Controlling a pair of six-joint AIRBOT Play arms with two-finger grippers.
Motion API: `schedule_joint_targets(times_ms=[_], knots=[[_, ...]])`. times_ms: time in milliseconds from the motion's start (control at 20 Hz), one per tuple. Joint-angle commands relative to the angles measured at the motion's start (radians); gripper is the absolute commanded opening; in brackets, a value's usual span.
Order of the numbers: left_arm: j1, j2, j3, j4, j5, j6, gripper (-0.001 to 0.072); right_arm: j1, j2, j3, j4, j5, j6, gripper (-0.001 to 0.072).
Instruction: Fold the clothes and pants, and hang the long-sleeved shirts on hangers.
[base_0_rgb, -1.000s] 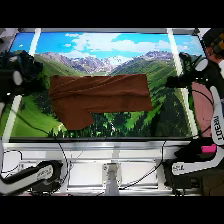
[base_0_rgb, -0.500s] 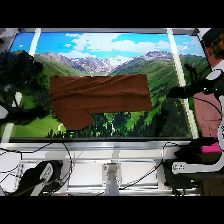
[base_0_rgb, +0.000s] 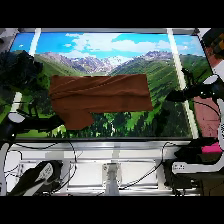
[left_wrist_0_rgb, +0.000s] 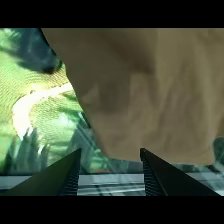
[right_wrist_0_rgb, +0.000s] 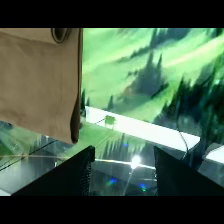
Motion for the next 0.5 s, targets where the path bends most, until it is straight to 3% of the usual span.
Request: schedule_joint_targets(times_ms=[0,200,300,400,450], knots=[[0.001,-0.113,-0.008,-0.037,0.028,0.08,0.0408,0.0,0.0,-0.003,0.002,-0.005,-0.005,0.0427],[0.001,-0.182,-0.008,-0.093,0.099,0.112,0.0419,0.0,0.0,-0.003,0.004,-0.003,-0.004,0.0427],[0.001,-0.192,-0.008,-0.154,0.14,0.15,0.0302,0.0,0.0,-0.003,0.016,-0.001,-0.004,0.0427],[0.001,-0.195,-0.008,-0.209,0.162,0.231,0.0248,0.0,0.0,-0.003,0.059,-0.001,-0.003,0.0385],[0.001,-0.195,-0.008,-0.223,0.161,0.269,0.0115,0.0,0.0,-0.003,0.089,0.0,-0.003,0.0375]])
